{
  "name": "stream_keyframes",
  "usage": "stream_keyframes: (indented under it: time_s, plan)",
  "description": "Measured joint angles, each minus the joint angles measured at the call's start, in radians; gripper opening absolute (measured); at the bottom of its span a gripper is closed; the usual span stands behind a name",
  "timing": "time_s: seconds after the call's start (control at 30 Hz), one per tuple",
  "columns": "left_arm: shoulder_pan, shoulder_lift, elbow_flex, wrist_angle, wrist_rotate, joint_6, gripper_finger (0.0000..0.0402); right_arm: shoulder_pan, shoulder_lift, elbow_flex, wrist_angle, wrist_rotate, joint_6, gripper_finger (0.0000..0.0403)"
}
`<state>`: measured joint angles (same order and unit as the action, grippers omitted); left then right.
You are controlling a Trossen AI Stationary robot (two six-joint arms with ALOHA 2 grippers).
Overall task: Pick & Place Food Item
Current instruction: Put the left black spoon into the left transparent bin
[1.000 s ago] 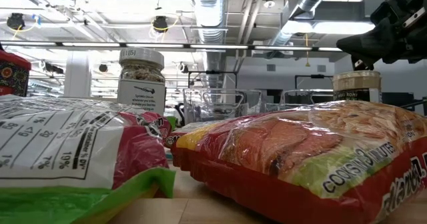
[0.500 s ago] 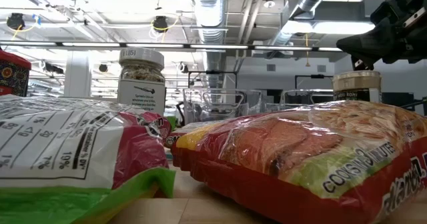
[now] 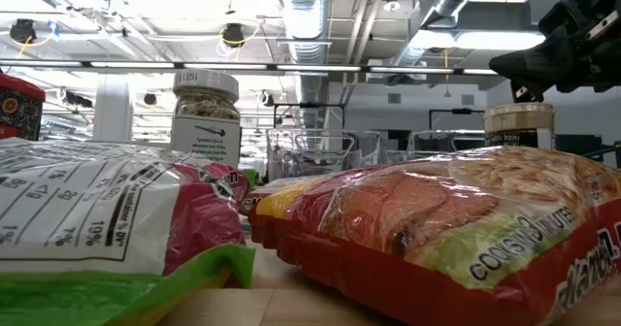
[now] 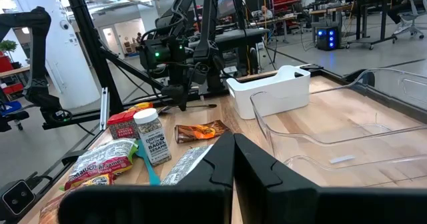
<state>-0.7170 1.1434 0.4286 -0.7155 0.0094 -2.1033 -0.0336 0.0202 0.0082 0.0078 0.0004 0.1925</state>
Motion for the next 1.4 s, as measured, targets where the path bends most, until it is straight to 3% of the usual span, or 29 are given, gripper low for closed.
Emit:
stream_keyframes:
  time_s: [0.13, 0.77, 1.2, 1.4]
  plan:
    - [0.000, 0.001, 0.006, -0.001, -0.009, 0.017, 0.0017, 0.000, 0.000, 0.000, 0.000, 0.000, 0.000, 0.0000]
    - [0.000, -0.005, 0.097, 0.094, -0.310, 0.139, 0.0014, 0.000, 0.000, 0.000, 0.000, 0.000, 0.000, 0.0000]
    - [0.000, -0.074, 0.143, 0.291, -0.669, 0.326, 0.0015, 0.000, 0.000, 0.000, 0.000, 0.000, 0.000, 0.0000]
    - [0.000, -0.159, 0.143, 0.432, -0.852, 0.536, 0.0014, 0.000, 0.000, 0.000, 0.000, 0.000, 0.000, 0.0000]
